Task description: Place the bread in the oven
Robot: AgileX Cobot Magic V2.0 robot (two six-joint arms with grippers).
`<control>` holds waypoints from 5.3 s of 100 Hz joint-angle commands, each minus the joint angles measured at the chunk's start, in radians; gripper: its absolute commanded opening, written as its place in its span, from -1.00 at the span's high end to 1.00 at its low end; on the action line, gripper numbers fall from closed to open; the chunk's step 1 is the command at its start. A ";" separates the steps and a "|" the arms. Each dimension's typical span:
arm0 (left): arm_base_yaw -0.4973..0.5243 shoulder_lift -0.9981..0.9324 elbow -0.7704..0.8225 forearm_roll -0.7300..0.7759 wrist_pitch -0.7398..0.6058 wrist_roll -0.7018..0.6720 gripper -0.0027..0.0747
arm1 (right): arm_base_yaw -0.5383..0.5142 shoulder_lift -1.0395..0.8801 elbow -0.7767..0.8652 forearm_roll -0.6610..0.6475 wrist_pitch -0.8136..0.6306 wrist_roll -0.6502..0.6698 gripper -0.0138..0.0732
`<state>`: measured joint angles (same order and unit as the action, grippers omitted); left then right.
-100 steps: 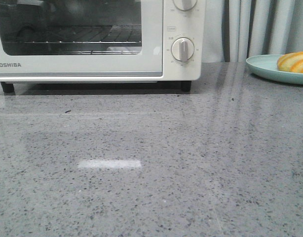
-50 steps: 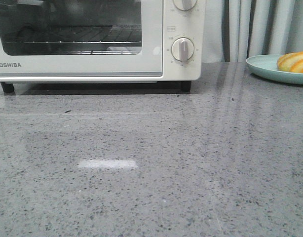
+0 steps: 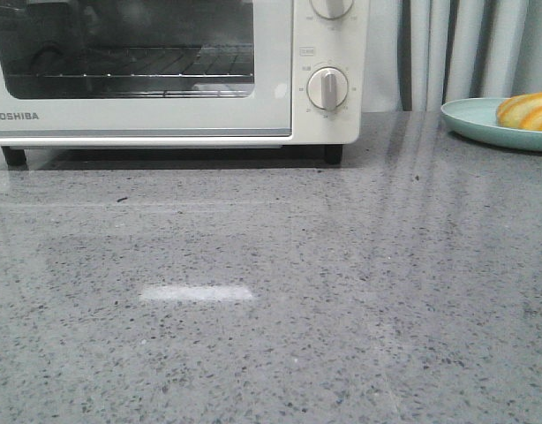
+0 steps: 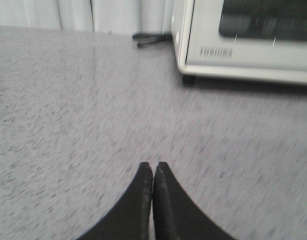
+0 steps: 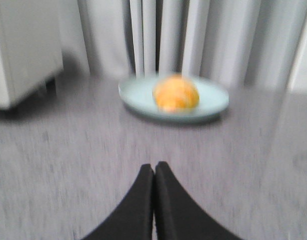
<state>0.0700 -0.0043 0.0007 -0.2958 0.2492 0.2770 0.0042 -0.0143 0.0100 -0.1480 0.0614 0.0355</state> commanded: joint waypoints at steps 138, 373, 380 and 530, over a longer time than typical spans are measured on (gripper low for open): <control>-0.173 0.604 -0.722 -0.762 0.240 0.783 0.29 | 0.082 0.312 -0.498 0.340 0.263 -0.065 0.02; -0.324 1.214 -0.916 -0.664 0.346 0.894 0.99 | 0.082 0.334 -0.498 0.312 0.263 -0.065 0.86; -0.324 1.200 -0.867 -0.652 0.346 0.894 0.99 | 0.082 0.334 -0.498 0.312 0.263 -0.065 0.86; -0.324 0.478 -0.636 -0.635 0.353 0.849 0.99 | -0.059 1.357 -1.288 0.269 0.492 -0.028 -0.21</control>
<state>-0.2556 0.4706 -0.6098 -0.8950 0.6418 1.1498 -0.0345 1.2860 -1.1787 0.1311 0.6177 0.0071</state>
